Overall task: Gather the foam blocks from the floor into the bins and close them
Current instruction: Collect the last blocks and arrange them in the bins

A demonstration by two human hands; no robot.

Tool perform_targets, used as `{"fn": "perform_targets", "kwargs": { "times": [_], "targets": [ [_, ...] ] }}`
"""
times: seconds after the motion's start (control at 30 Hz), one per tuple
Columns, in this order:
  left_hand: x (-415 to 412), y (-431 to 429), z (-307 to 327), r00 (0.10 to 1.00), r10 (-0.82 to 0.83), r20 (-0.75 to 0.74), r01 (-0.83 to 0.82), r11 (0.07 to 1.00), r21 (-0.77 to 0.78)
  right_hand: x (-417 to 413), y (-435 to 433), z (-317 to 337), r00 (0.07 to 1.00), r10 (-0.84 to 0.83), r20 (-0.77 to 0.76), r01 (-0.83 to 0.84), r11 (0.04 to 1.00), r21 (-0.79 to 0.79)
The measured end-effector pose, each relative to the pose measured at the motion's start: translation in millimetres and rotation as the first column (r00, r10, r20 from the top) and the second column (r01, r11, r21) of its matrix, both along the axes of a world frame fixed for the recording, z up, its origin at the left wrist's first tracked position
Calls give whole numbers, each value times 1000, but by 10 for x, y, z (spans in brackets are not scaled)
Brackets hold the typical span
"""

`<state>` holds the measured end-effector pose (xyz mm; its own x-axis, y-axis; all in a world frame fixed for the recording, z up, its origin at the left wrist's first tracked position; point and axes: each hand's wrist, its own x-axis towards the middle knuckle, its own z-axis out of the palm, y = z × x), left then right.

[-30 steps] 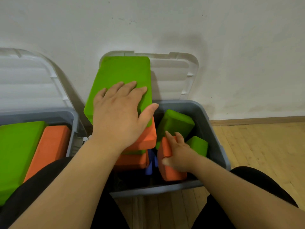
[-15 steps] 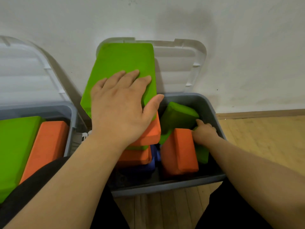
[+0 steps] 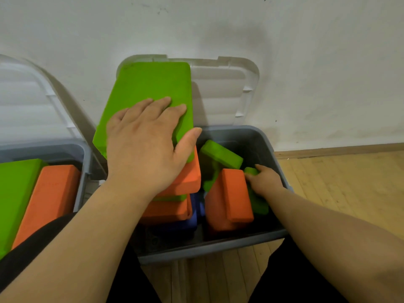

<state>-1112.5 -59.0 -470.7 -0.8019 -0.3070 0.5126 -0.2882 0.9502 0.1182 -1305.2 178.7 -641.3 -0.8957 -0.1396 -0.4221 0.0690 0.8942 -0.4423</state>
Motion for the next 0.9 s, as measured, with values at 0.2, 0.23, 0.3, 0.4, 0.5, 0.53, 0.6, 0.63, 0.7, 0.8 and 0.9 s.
{"fn": "perform_targets", "kwargs": {
  "times": [0.2, 0.23, 0.3, 0.4, 0.5, 0.53, 0.6, 0.63, 0.7, 0.8, 0.9],
  "targets": [
    [-17, 11, 8, 1000, -8, 12, 8, 1000, 11, -33, 160, 508, 983, 149, -109, -142, 987, 72],
    [-21, 14, 11, 1000, -7, 13, 7, 1000, 11, 2, 219, 532, 978, 189, -91, -180, 979, 96],
    [-28, 30, 15, 1000, -6, 13, 6, 1000, 8, 63, 320, 543, 973, 227, -43, -221, 968, 121],
    [-22, 41, 18, 1000, -6, 14, 6, 1000, 7, 52, 312, 497, 949, 304, 85, -314, 933, 175],
    [-2, 47, 11, 1000, -6, 13, 6, 1000, 5, 42, 228, 368, 885, 414, 213, -464, 817, 342],
    [11, 39, 6, 1000, -5, 11, 5, 1000, 6, 36, 206, 324, 873, 437, 216, -488, 789, 373],
    [26, 14, 6, 1000, -3, 5, 3, 1000, 11, 13, 197, 255, 863, 461, 206, -505, 761, 409],
    [26, 5, 8, 1000, -3, 4, 3, 1000, 14, 13, 201, 248, 868, 458, 192, -494, 763, 416],
    [18, 2, 12, 1000, -1, 5, 1, 1000, 13, 38, 189, 270, 893, 439, 96, -441, 815, 375],
    [-4, 18, 10, 1000, -1, 13, 1, 1000, 6, 221, 6, 335, 902, 414, -127, -399, 908, 129],
    [-24, 26, 20, 1000, 1, 19, -1, 1000, 9, 519, -268, 303, 841, 531, -106, -532, 846, 15]
  ]
}}
